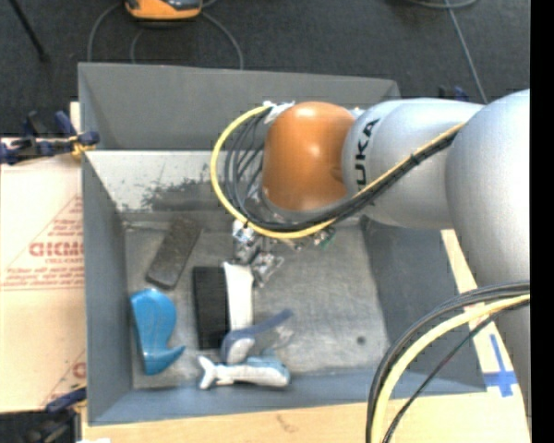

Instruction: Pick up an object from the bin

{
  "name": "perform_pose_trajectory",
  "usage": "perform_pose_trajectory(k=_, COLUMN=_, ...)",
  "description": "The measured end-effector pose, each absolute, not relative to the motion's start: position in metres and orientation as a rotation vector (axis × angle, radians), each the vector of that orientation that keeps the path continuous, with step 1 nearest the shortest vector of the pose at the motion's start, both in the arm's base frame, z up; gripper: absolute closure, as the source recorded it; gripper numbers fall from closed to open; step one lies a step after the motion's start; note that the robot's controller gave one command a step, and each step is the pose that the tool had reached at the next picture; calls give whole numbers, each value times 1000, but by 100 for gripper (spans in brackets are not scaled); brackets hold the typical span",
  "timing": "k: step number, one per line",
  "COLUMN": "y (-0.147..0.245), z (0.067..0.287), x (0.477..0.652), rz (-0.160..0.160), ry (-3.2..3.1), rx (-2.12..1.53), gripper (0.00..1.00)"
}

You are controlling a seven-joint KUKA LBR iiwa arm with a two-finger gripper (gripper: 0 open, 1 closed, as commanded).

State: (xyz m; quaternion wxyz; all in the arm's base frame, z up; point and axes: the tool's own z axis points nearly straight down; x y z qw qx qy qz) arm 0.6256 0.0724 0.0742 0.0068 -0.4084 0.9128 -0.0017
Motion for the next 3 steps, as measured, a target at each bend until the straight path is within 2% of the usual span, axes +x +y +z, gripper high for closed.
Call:
perform_pose_trajectory(k=1, y=72, z=77, x=624, rz=-3, ry=2860, rx=-1279, gripper=100)
perform_pose_trajectory(k=3, y=72, z=111, x=623, rz=-1, ry=2867, rx=-1280, gripper=100)
